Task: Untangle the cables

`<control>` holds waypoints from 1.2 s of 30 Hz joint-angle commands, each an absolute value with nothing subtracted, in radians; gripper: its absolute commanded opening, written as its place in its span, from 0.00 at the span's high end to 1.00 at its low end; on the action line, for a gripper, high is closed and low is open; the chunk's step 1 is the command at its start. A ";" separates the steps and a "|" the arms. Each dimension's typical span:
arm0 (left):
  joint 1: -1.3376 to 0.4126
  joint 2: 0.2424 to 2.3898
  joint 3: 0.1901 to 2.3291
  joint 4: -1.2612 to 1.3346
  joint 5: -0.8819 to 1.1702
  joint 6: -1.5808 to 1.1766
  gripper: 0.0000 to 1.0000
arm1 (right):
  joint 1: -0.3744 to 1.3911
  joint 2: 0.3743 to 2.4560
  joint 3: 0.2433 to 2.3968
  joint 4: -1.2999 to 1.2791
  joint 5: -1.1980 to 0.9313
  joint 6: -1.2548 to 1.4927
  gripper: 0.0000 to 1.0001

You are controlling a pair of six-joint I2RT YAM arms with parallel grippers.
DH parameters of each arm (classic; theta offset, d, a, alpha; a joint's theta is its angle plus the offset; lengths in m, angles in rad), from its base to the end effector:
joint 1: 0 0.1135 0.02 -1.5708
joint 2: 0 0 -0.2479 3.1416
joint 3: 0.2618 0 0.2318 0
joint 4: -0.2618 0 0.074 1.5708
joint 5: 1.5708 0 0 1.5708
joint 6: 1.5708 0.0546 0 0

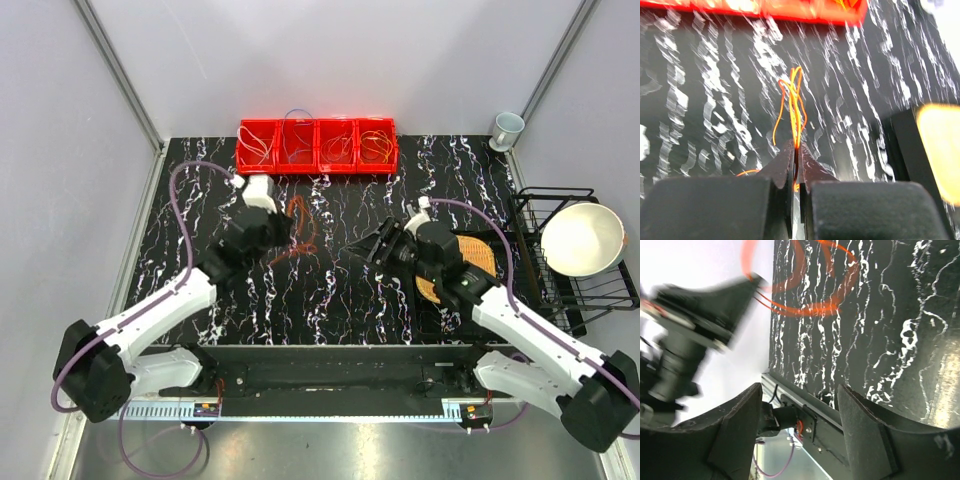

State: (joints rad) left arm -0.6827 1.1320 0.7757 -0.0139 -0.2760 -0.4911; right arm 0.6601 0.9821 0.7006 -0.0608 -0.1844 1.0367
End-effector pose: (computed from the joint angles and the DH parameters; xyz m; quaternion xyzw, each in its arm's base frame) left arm 0.2138 -0.1546 0.2703 0.0008 0.8210 -0.2153 0.5288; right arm 0.1790 0.1516 0.2722 0.1002 0.8093 0.4803 0.3230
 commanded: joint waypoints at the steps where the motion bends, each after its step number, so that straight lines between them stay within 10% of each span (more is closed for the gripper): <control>1: -0.588 1.124 0.931 -0.054 -0.261 -0.416 1.00 | 0.664 0.930 0.672 -0.121 -0.147 0.971 0.32; 36: -0.057 2.289 1.927 0.359 0.123 -0.618 1.00 | 0.664 1.213 0.603 0.011 -0.284 0.871 0.32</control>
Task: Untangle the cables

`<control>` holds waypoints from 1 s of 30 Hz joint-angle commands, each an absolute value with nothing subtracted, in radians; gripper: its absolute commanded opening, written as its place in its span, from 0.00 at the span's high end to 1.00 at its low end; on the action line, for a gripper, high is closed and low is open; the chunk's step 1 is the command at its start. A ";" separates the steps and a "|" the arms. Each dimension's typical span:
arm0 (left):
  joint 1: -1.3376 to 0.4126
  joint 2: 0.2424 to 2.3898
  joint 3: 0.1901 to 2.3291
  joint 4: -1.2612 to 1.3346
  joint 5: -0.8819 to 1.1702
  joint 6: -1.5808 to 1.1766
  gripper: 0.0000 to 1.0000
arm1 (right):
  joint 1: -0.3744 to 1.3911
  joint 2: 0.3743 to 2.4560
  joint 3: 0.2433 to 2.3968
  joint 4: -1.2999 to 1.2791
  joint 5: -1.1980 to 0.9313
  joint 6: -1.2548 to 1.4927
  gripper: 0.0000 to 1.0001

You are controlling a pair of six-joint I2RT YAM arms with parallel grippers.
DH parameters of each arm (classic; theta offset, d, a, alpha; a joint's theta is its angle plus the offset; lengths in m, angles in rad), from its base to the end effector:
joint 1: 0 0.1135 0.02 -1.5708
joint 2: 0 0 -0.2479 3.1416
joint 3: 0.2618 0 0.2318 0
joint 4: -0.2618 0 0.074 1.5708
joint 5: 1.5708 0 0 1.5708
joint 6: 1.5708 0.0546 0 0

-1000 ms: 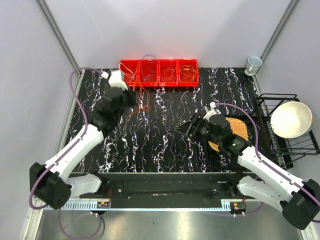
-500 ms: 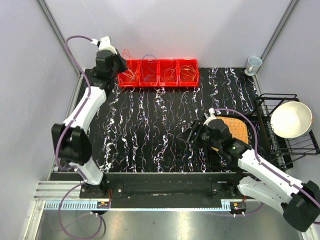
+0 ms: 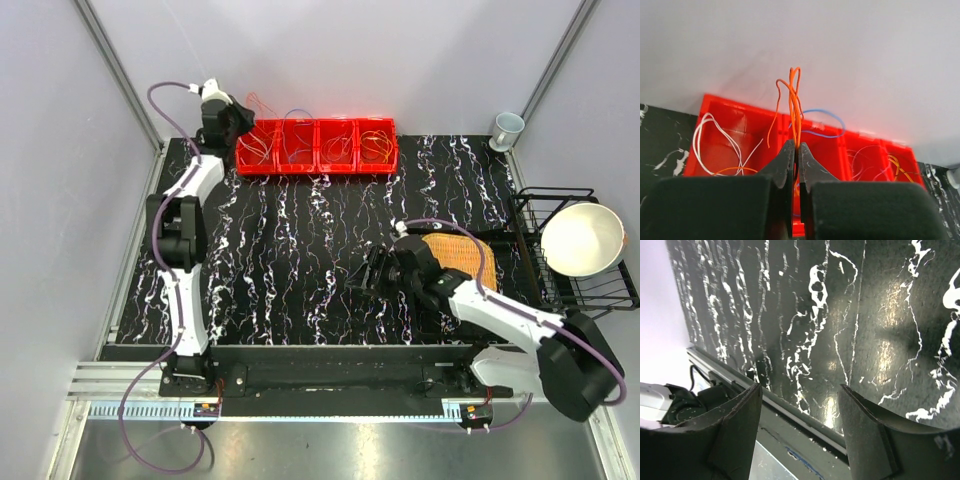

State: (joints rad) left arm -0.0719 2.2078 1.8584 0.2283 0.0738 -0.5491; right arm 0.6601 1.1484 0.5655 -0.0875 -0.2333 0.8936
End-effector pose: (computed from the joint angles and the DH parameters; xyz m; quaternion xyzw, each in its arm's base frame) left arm 0.5242 -0.0418 0.2770 -0.1530 0.7327 -0.2287 0.6224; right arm 0.1802 0.1559 0.1875 0.0539 0.8941 0.3777 0.2347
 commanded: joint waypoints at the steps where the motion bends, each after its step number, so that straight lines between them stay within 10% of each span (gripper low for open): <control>1: -0.046 2.304 1.937 0.341 0.123 -0.623 1.00 | 0.664 1.227 0.609 0.037 -0.297 0.873 0.33; 30: -0.002 2.180 1.759 0.416 0.024 -0.594 1.00 | 0.666 1.328 0.641 0.113 -0.331 0.911 0.34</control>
